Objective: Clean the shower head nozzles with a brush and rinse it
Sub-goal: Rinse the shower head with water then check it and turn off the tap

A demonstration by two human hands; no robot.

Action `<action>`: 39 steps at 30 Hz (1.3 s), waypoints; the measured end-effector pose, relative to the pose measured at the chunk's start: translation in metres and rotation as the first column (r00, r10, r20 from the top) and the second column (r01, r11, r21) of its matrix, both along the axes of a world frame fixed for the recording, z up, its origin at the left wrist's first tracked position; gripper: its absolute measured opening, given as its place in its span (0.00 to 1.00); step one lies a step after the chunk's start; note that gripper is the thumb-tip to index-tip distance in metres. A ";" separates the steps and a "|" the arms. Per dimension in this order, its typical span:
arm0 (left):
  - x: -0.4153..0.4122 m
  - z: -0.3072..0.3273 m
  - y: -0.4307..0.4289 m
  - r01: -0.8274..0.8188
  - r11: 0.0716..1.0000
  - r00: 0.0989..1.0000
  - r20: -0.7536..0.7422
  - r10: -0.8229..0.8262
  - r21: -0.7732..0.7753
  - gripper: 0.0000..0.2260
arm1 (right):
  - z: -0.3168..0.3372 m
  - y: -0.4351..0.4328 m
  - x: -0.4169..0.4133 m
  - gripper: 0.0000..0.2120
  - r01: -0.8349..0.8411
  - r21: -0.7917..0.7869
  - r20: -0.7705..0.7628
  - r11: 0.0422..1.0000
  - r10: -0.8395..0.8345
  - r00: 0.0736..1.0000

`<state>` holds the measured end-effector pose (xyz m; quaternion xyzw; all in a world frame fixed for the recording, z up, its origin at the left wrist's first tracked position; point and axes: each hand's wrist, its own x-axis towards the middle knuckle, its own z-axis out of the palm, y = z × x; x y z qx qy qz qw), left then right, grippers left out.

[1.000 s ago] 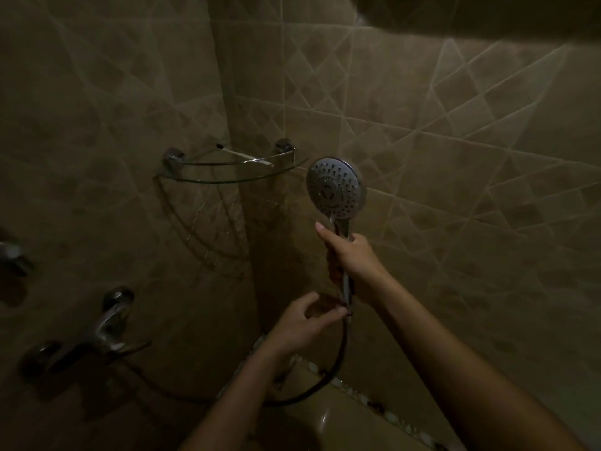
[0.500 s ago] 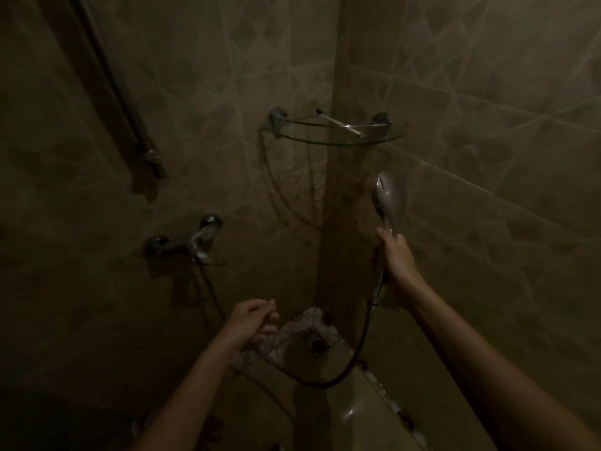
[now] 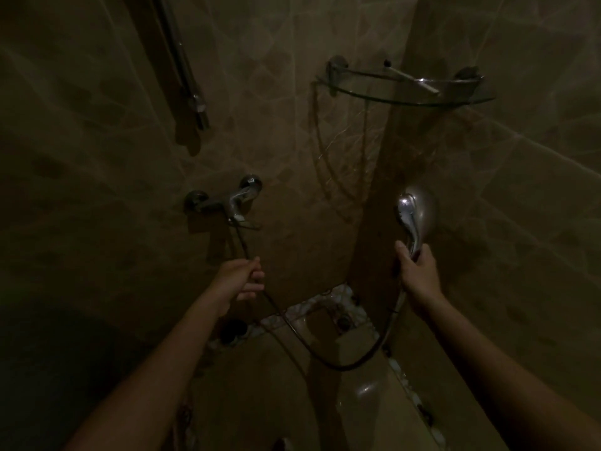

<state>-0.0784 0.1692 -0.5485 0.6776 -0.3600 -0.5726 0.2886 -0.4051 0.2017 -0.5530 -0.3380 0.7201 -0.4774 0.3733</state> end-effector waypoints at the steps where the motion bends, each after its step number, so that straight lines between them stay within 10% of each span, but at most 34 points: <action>1: 0.001 -0.004 -0.008 -0.001 1.000 1.000 0.000 0.001 0.011 0.10 | -0.011 -0.006 0.001 0.24 -0.007 0.009 0.000 1.000 0.007 1.000; 13: -0.003 -0.057 -0.120 -0.223 0.965 0.853 -0.452 0.260 0.135 0.19 | -0.086 -0.068 0.013 0.08 0.126 0.066 -0.004 0.990 -0.126 0.992; 39: 0.008 -0.073 -0.121 -0.194 0.978 0.889 -0.408 0.208 0.075 0.07 | -0.133 -0.063 -0.004 0.04 0.265 0.165 0.168 0.950 -0.292 0.942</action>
